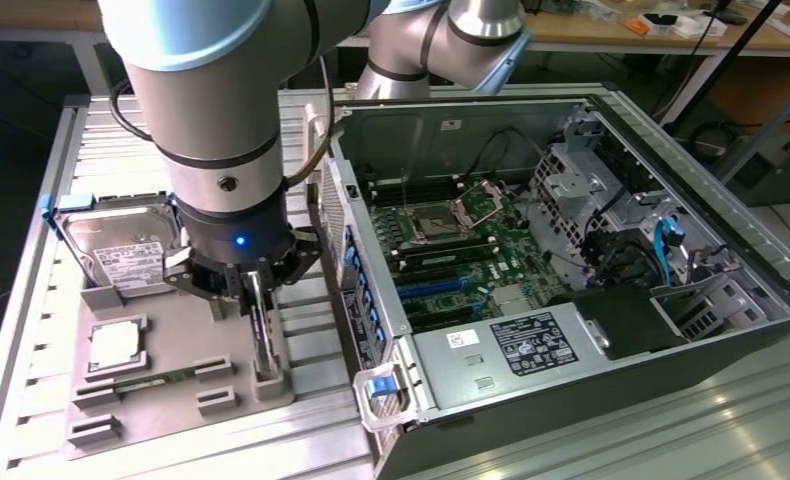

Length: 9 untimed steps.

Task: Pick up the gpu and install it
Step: 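Pick up the gpu and move the gpu toward the slot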

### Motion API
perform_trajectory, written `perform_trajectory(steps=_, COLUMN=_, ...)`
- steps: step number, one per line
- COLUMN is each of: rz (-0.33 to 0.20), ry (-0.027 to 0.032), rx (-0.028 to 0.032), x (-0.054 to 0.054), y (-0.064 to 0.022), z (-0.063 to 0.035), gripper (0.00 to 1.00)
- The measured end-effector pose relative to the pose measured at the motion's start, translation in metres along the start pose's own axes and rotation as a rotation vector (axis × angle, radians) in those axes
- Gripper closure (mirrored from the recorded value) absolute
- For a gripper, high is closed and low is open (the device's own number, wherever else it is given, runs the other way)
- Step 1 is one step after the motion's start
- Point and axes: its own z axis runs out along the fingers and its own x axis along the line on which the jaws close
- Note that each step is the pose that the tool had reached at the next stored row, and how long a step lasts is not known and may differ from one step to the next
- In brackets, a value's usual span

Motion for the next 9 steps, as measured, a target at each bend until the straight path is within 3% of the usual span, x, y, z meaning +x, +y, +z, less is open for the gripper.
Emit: perform_trajectory(steps=9, rz=0.0, ry=0.0, rx=0.0, x=-0.001, y=0.0007, z=-0.0162, gripper=0.73)
